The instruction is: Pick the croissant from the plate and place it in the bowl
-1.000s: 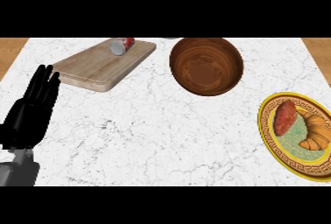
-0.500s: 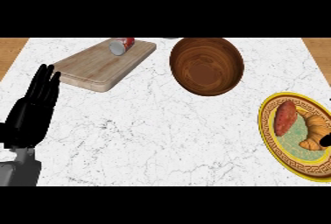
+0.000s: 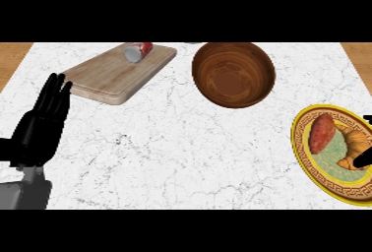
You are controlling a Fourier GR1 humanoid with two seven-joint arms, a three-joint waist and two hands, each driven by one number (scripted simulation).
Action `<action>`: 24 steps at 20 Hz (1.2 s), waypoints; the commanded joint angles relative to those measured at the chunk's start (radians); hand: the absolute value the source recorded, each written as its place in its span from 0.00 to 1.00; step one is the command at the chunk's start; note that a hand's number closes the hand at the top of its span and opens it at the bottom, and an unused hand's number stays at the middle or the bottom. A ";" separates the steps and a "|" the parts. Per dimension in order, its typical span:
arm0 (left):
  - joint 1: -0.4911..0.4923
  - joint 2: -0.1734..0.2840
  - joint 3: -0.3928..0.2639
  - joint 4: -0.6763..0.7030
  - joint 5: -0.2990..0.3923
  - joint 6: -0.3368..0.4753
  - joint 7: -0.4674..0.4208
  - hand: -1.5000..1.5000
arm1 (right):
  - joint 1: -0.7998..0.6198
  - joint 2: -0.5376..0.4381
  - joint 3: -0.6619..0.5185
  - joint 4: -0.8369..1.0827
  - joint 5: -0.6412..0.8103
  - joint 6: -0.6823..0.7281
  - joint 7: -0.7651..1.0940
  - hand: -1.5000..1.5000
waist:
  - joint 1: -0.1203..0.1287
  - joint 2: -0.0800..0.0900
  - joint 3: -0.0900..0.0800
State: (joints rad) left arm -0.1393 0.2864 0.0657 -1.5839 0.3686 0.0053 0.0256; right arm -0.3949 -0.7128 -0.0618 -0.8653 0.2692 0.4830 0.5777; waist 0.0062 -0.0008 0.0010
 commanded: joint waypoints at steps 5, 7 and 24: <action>-0.002 -0.001 0.039 -0.065 0.007 -0.023 0.076 0.50 | -0.066 -0.002 -0.020 0.170 0.097 0.028 -0.103 0.00 | 0.000 0.002 -0.001; -0.031 -0.016 0.031 0.006 -0.014 -0.032 0.028 0.50 | -0.065 0.026 0.025 0.180 0.136 0.021 -0.133 1.00 | -0.001 0.003 -0.001; -0.032 -0.046 -0.001 0.016 -0.018 -0.071 0.030 0.50 | -0.306 0.515 0.434 -0.159 0.401 -0.102 -0.243 1.00 | 0.074 -0.011 -0.005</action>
State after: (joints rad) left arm -0.1523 0.2515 0.0826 -1.5693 0.3498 -0.0622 0.0458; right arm -0.6177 -0.3933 0.2310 -0.9071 0.6030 0.4194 0.3127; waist 0.0548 -0.0092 -0.0043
